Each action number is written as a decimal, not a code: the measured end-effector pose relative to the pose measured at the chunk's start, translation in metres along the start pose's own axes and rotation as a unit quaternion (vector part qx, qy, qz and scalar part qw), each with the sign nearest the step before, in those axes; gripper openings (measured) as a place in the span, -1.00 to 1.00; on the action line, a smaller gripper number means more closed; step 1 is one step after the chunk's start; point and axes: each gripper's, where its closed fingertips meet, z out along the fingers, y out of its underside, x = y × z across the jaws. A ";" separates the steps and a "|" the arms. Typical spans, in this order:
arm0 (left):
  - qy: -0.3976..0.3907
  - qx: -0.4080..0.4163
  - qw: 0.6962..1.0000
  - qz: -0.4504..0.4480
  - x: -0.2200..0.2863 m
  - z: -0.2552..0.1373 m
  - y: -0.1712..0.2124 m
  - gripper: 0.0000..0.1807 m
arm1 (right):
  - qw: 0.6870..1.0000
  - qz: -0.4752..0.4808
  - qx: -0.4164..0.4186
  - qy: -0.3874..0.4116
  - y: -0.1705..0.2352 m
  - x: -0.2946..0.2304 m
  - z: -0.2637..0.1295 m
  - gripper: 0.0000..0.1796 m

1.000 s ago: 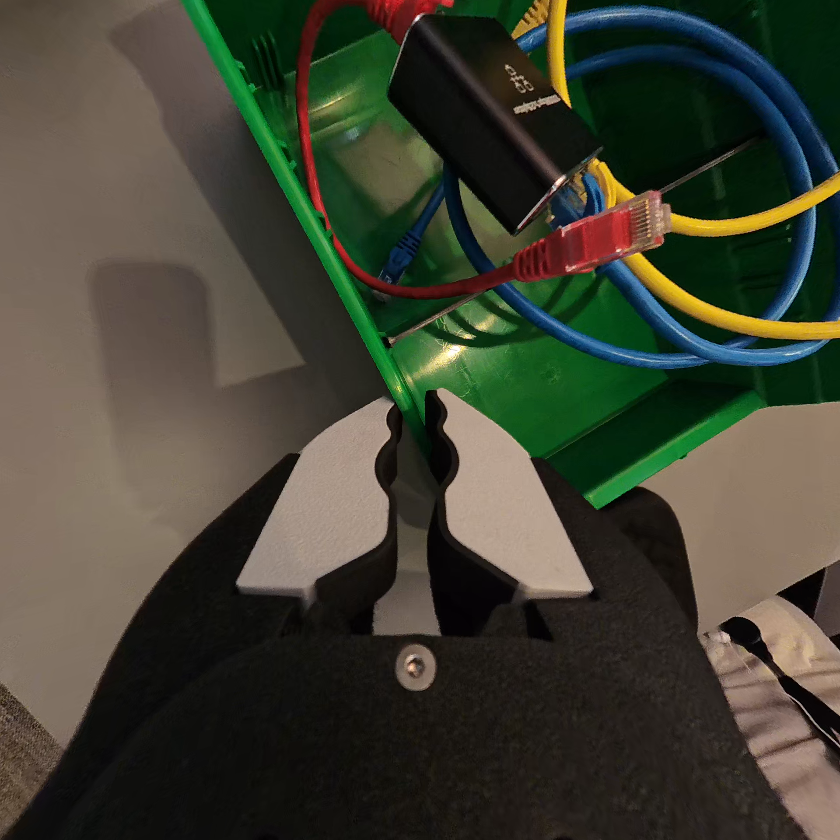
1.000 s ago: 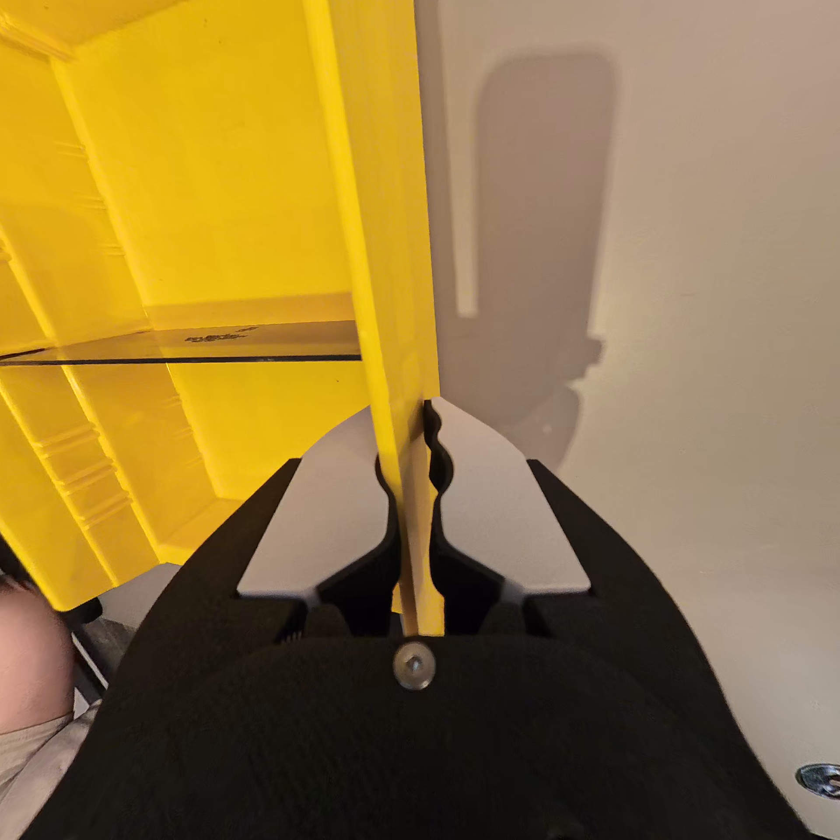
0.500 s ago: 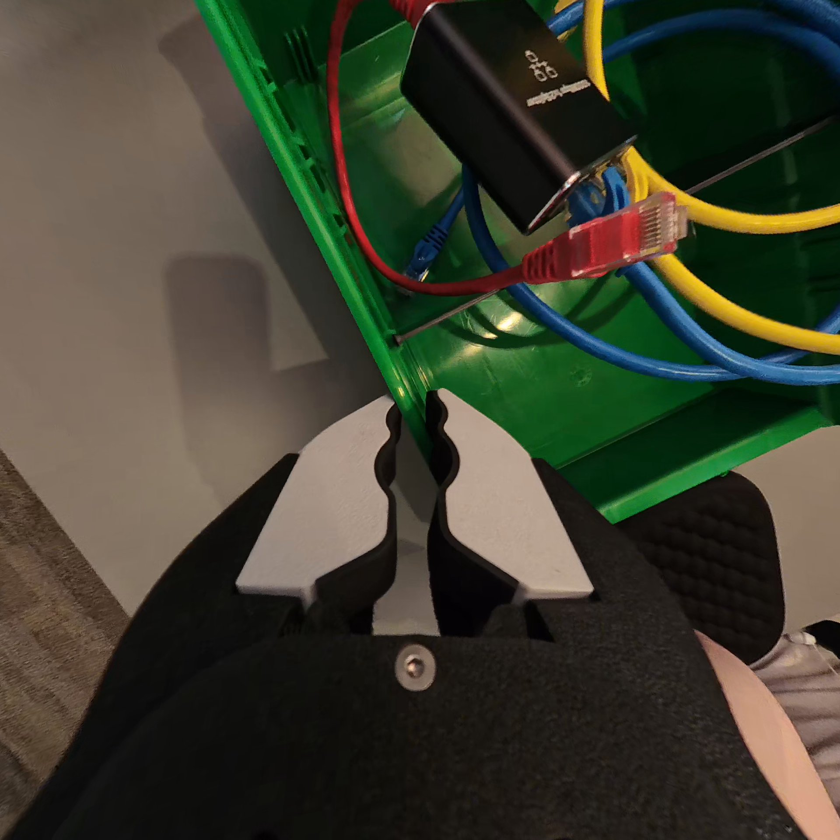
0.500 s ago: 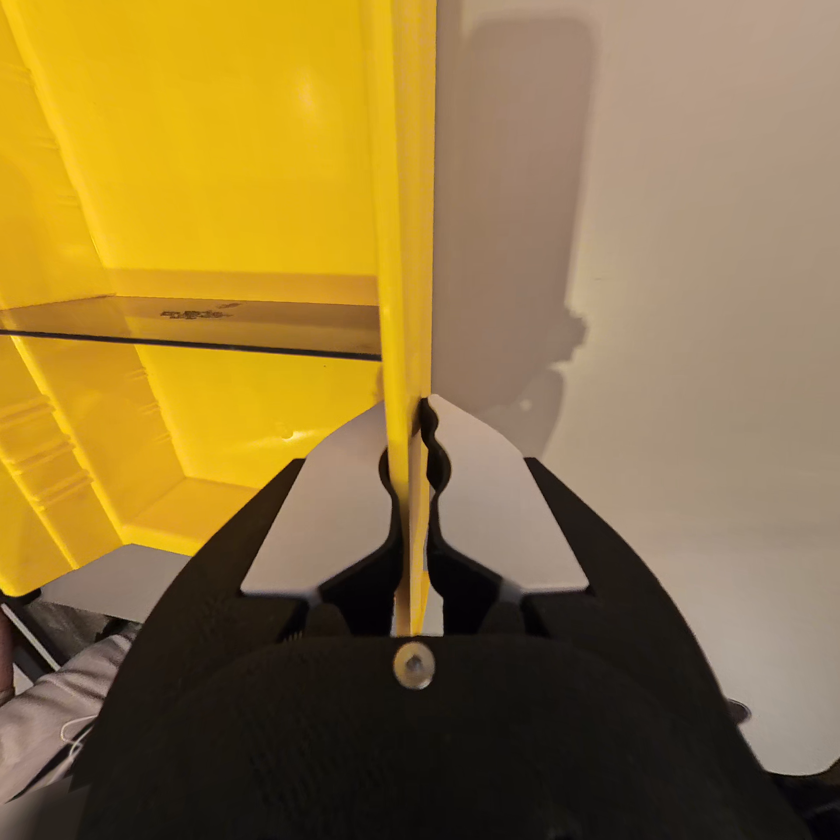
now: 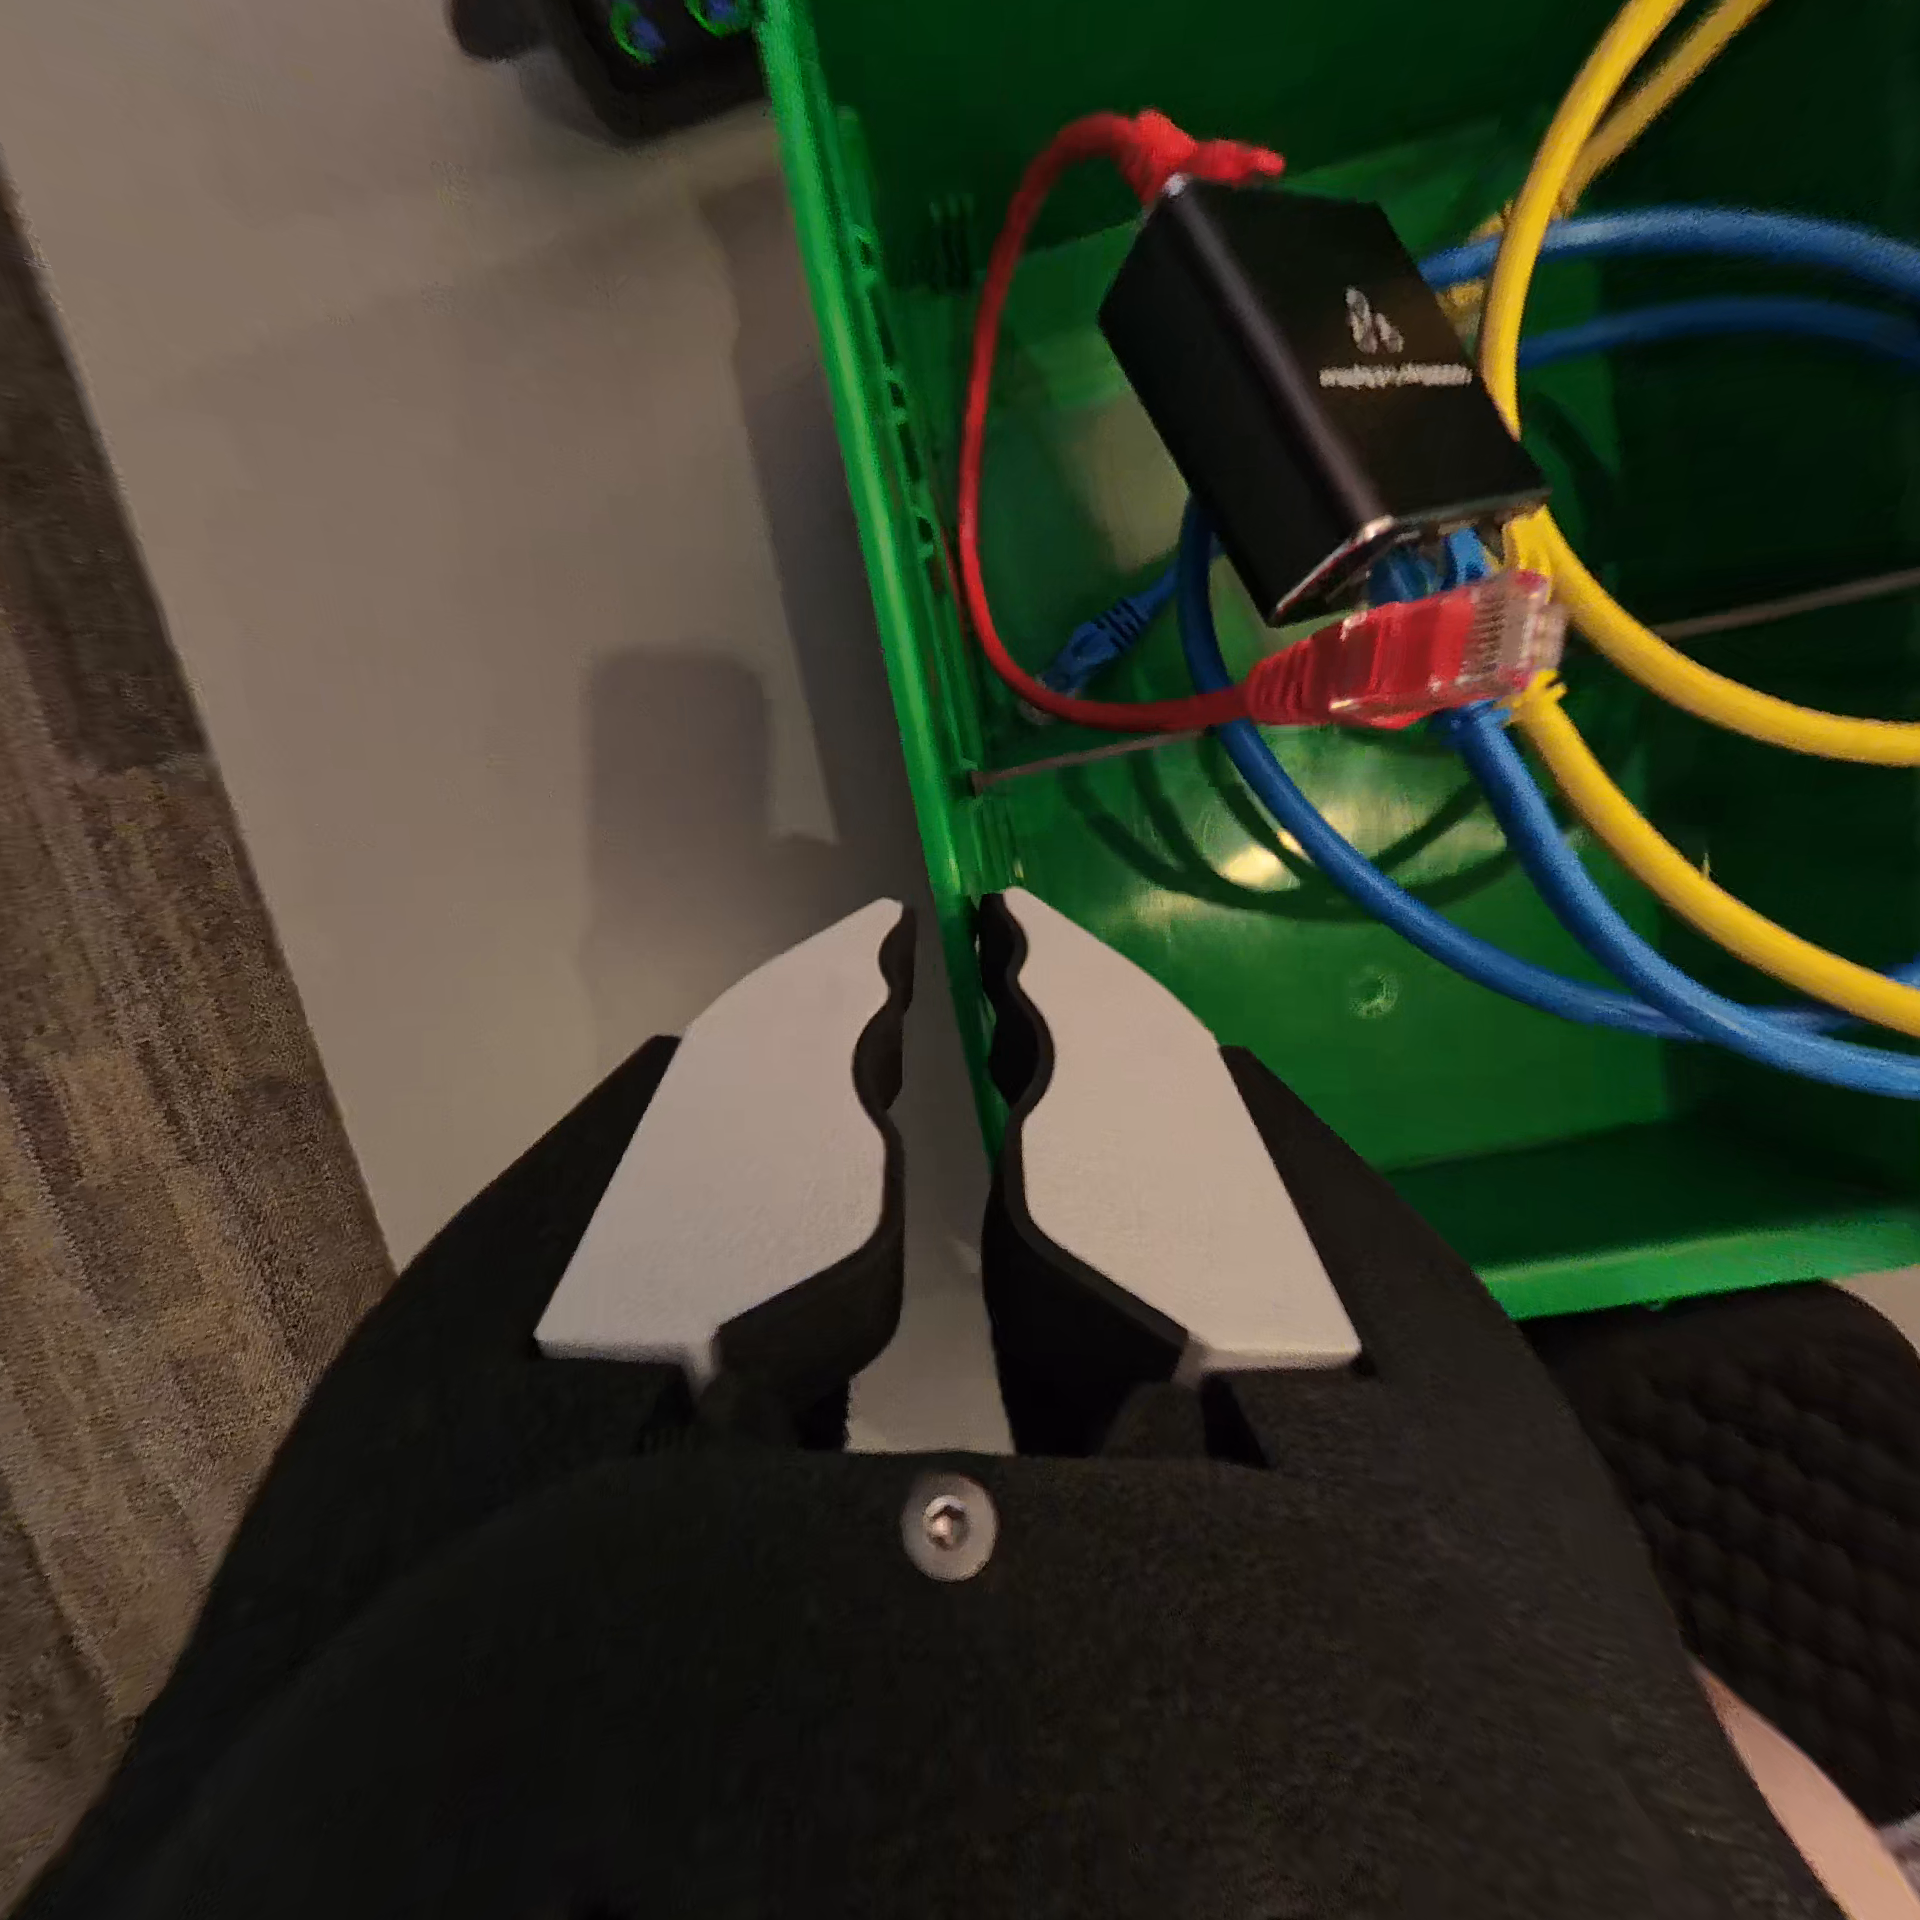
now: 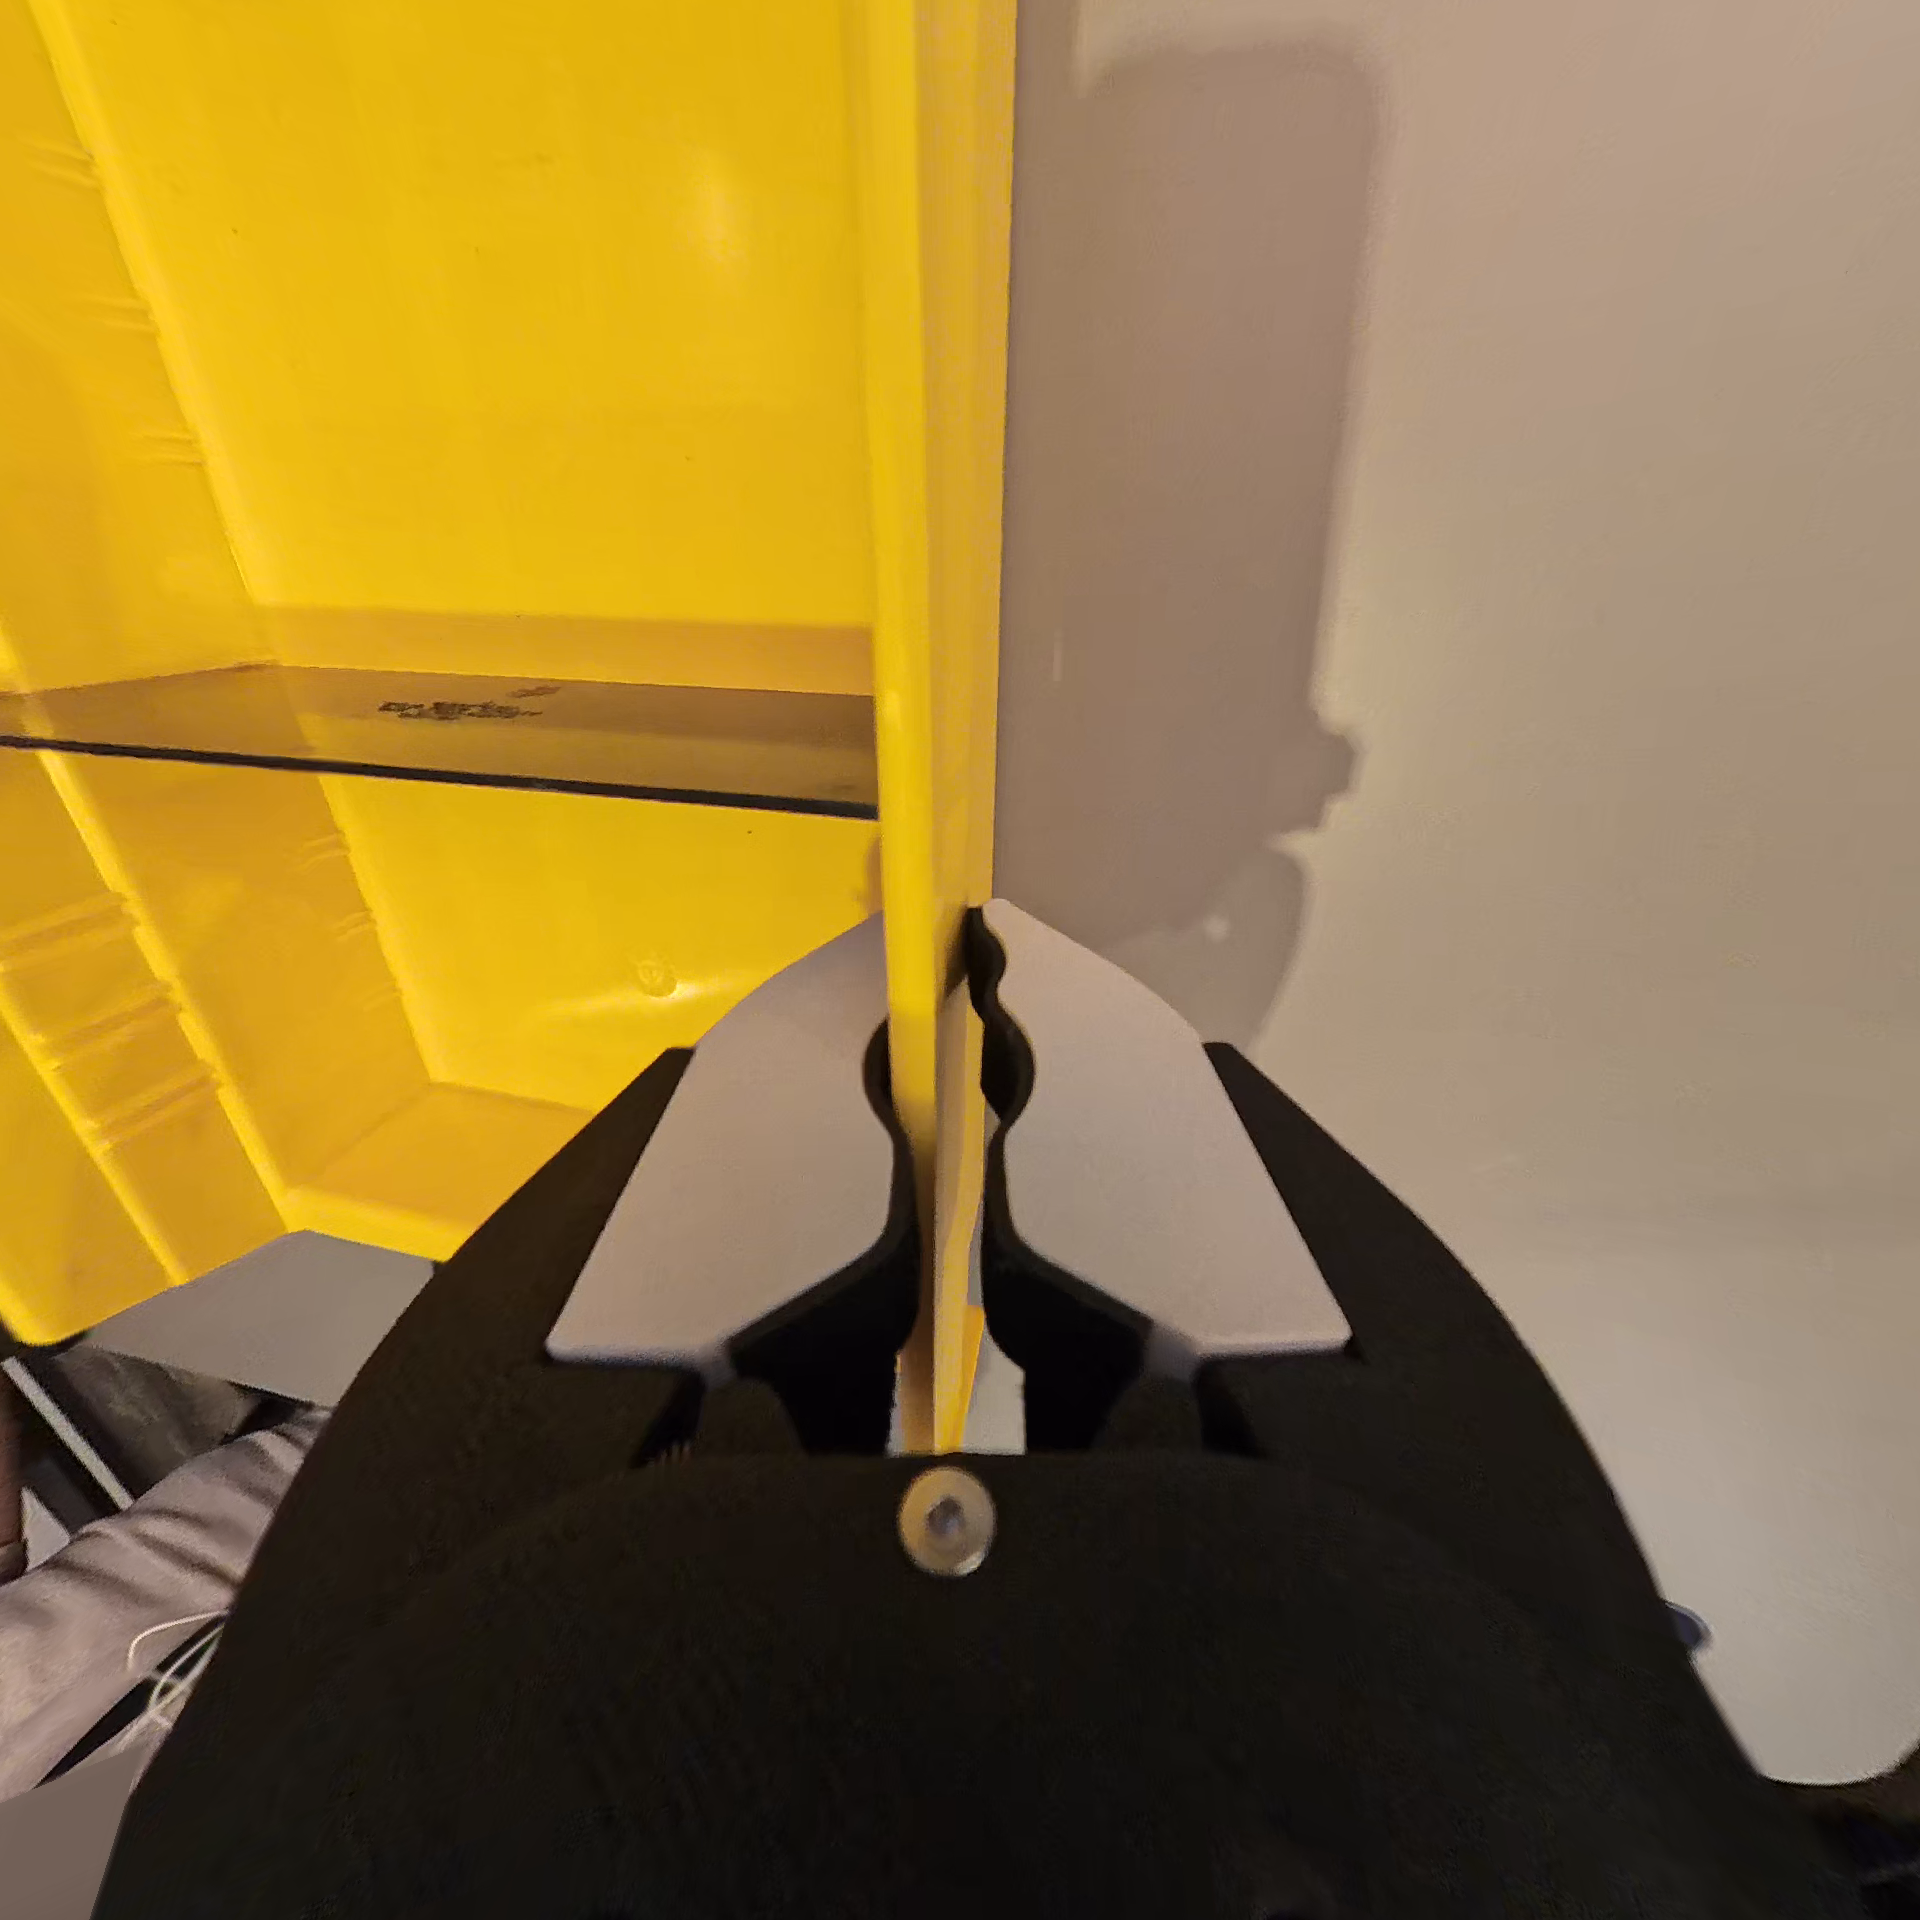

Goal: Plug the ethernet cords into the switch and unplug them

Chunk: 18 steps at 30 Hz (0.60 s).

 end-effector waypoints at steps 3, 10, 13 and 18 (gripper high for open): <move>-0.032 0.079 0.996 -0.017 -0.009 -0.030 -0.017 -0.82 | 0.998 0.012 0.046 -0.037 -0.009 -0.007 -0.011 -0.68; -0.163 0.303 0.936 0.076 -0.016 -0.091 -0.077 -0.44 | 0.944 -0.084 0.320 -0.004 -0.054 -0.034 -0.109 -0.65; -0.157 0.357 0.914 0.107 0.009 -0.100 -0.108 -0.39 | 0.819 -0.212 0.532 -0.035 -0.069 -0.110 -0.185 -0.61; -0.143 0.387 0.889 0.201 0.016 -0.116 -0.165 -0.14 | 0.630 -0.301 0.705 -0.123 -0.052 -0.213 -0.267 -0.58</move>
